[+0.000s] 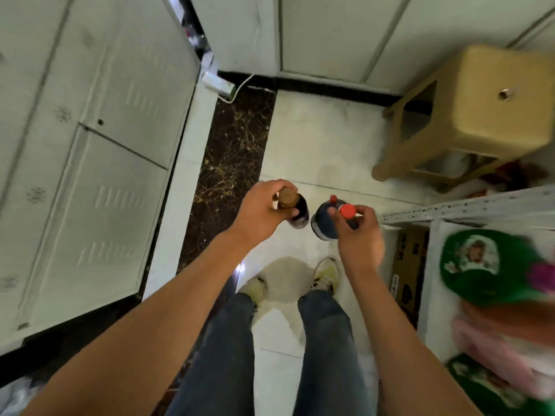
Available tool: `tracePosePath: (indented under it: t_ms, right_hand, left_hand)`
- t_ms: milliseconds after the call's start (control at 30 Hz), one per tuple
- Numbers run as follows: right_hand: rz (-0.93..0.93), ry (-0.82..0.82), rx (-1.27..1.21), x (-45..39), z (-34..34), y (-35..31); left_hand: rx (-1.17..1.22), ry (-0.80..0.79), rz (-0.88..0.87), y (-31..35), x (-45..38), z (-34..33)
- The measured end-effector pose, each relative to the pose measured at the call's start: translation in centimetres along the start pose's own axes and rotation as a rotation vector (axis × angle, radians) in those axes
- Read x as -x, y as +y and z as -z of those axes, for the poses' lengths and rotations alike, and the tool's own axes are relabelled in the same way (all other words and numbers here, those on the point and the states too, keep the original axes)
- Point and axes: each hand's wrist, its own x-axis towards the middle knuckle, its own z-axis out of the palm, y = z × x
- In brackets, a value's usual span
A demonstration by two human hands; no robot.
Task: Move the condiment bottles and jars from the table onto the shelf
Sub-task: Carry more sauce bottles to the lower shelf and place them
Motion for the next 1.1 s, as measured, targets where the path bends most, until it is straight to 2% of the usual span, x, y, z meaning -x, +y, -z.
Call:
tracePosePath:
  t_ms: [200,333,600,733,900,1100]
  right_hand:
    - [0.153,0.288,-0.122,8.2,11.2,-9.2]
    - [0.25,0.441,-0.191,14.1,18.2,-13.9]
    - [0.446,0.752,-0.328,26.5,32.9,-20.1]
    - [0.533,0.861,-0.422,32.7,39.8,-21.5]
    - [0.563,1.021,-0.531,39.1,47.4,-21.5]
    - [0.535,1.225,-0.557,44.0,54.6,-20.1]
  left_hand:
    - [0.394,0.013,-0.159,12.9,5.2,7.4]
    - [0.606,-0.034,-0.247,21.3,9.0,11.4]
    - [0.641,-0.203,-0.671,38.2,18.3,15.5]
    - [0.635,-0.205,-0.826,45.8,24.0,15.8]
    - [0.683,-0.176,-0.914,52.6,30.7,14.9]
    - [0.804,-0.229,-0.962,58.9,36.9,11.2]
